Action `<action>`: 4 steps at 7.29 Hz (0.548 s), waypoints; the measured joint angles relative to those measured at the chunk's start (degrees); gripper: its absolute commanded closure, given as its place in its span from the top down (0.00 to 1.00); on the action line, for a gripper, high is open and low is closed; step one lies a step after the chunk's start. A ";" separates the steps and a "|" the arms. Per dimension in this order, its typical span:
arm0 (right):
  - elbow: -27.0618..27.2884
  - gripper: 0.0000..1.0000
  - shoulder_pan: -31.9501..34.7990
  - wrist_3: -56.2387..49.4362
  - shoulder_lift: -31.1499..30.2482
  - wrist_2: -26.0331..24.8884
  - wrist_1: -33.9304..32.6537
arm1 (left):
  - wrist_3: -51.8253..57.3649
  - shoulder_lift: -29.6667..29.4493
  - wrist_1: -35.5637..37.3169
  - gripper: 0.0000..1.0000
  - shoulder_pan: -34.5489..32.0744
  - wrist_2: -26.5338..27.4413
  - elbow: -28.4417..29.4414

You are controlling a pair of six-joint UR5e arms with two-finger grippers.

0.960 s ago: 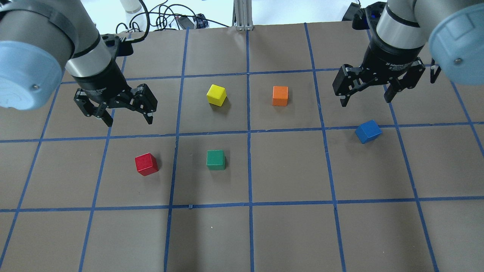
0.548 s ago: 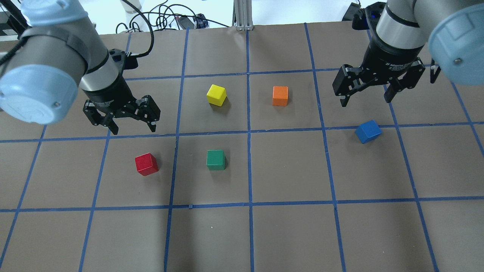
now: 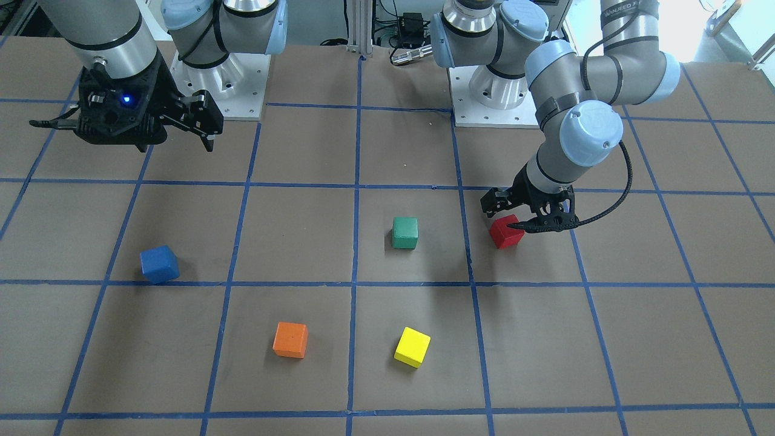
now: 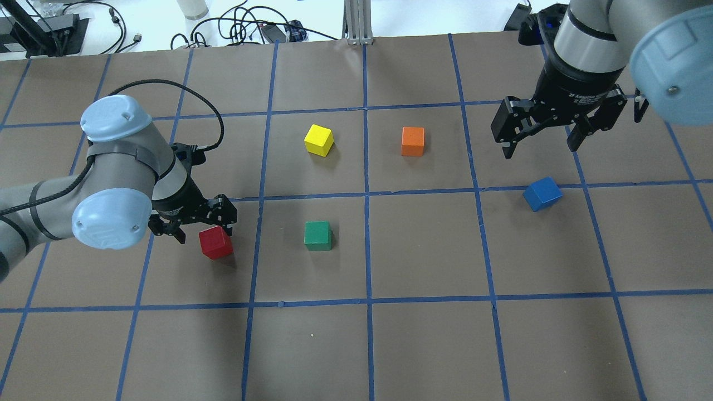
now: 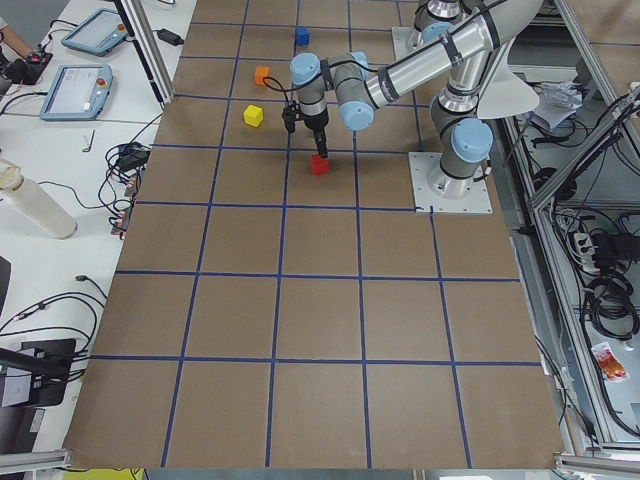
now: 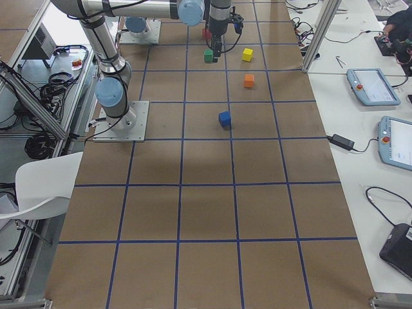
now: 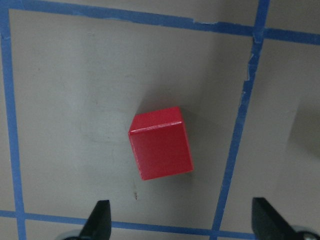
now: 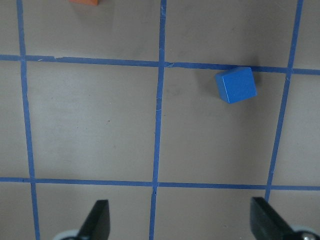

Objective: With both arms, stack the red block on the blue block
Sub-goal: 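Lower the left gripper over the red cube and close on it, then carry the red cube with the left gripper toward the table center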

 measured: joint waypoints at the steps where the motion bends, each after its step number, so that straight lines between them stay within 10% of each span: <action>1: 0.00 1.00 -0.01 -0.02 0.00 -0.08 0.00 | 0.12 -1.47 3.21 0.90 0.02 0.08 -1.75; 3: 0.06 1.00 -0.01 -0.04 0.06 -0.22 0.00 | 0.67 -3.76 7.04 0.15 0.05 0.36 -2.70; 4: 0.08 1.00 -0.02 -0.04 0.07 -0.25 0.00 | 0.97 -4.29 7.53 0.00 0.05 0.39 -2.61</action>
